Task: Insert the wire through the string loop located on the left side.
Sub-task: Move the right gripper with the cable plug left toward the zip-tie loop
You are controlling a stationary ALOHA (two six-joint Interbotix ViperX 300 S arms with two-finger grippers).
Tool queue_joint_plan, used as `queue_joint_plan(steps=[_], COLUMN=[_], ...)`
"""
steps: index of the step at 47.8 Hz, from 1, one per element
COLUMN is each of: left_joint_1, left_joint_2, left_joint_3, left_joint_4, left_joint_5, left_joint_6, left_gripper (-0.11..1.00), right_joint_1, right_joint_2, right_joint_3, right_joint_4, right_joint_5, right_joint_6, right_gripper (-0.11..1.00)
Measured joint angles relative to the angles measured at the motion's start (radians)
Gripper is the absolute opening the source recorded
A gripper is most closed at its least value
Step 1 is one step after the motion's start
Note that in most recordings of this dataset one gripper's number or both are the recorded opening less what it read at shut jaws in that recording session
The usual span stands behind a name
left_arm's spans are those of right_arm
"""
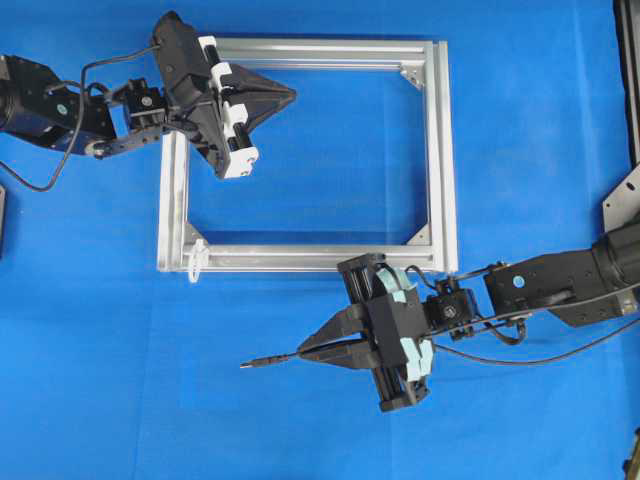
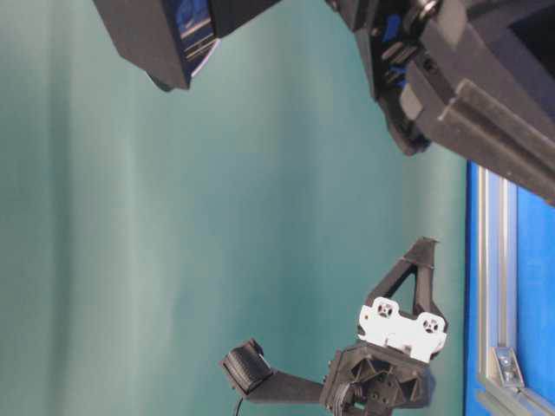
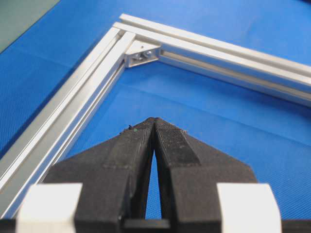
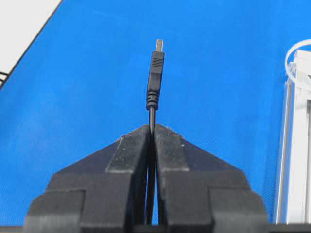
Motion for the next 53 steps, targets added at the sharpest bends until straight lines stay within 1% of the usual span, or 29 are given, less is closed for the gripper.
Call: queue_joint_plan(steps=[8,34,40,53], left_joint_1=[0.000,0.000,0.000,0.000], left_joint_2=[0.000,0.000,0.000,0.000], left_joint_3=[0.000,0.000,0.000,0.000], left_joint_4=[0.000,0.000,0.000,-0.002], left_joint_5=[0.002,0.002,0.002,0.002], left_joint_6=[-0.002,0.000,0.000,0.000], left_gripper=[0.00,0.00,0.00,0.00], right_joint_1=[-0.021,-0.186,-0.196,-0.195], right_joint_2=[0.000,-0.026,-0.026,-0.026], right_joint_3=[0.008,0.069,0.072,0.074], right_joint_4=[-0.002,-0.002,-0.002,-0.002], right_joint_5=[0.000,-0.002,0.000,0.000], right_joint_6=[-0.003,-0.003,-0.002,-0.003], right_gripper=[0.00,0.00,0.00,0.00])
